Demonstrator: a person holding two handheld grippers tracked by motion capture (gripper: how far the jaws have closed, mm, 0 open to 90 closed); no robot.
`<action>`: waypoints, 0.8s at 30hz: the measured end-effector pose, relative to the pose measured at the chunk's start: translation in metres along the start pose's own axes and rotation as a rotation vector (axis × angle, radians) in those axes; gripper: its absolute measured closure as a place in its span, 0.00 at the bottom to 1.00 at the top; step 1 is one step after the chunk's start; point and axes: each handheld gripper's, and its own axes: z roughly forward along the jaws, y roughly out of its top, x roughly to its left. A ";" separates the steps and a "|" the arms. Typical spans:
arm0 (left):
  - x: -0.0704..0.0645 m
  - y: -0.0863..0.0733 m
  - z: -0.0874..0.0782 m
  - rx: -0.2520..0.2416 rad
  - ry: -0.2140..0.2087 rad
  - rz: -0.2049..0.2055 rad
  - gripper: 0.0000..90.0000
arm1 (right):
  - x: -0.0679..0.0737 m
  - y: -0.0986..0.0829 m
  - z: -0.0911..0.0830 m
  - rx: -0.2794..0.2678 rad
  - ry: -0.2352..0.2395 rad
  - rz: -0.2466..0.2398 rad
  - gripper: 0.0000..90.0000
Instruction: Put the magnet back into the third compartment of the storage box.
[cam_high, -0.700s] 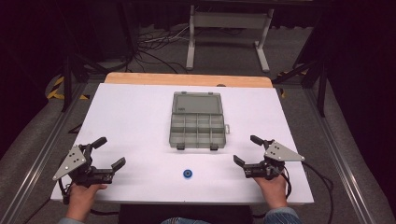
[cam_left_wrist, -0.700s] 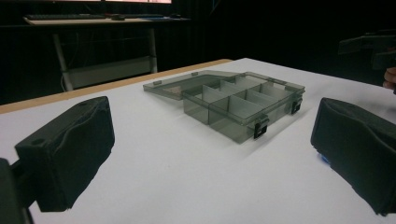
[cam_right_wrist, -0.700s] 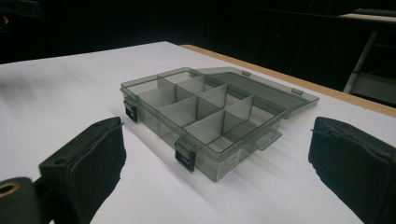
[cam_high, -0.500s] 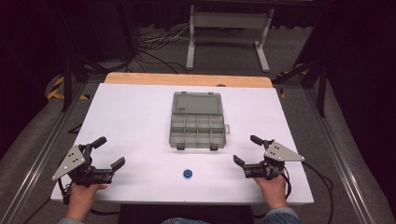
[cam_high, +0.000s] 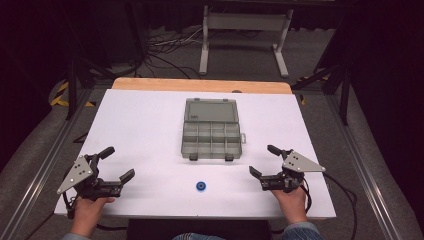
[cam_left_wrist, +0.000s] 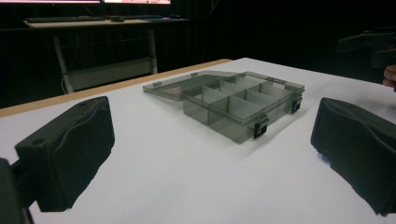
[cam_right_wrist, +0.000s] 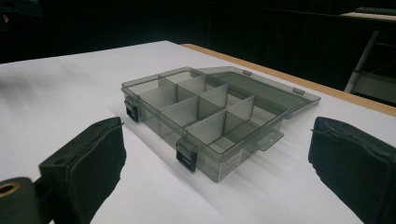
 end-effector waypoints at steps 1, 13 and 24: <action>0.000 0.000 0.000 0.001 0.001 0.000 0.00 | 0.000 0.000 0.000 0.000 0.000 0.000 0.05; 0.000 -0.001 0.001 0.006 0.004 0.001 0.00 | 0.009 0.013 0.011 -0.005 0.042 -0.002 0.05; 0.001 -0.001 0.001 0.006 0.005 -0.003 0.00 | 0.025 0.030 0.031 -0.029 0.120 -0.029 0.05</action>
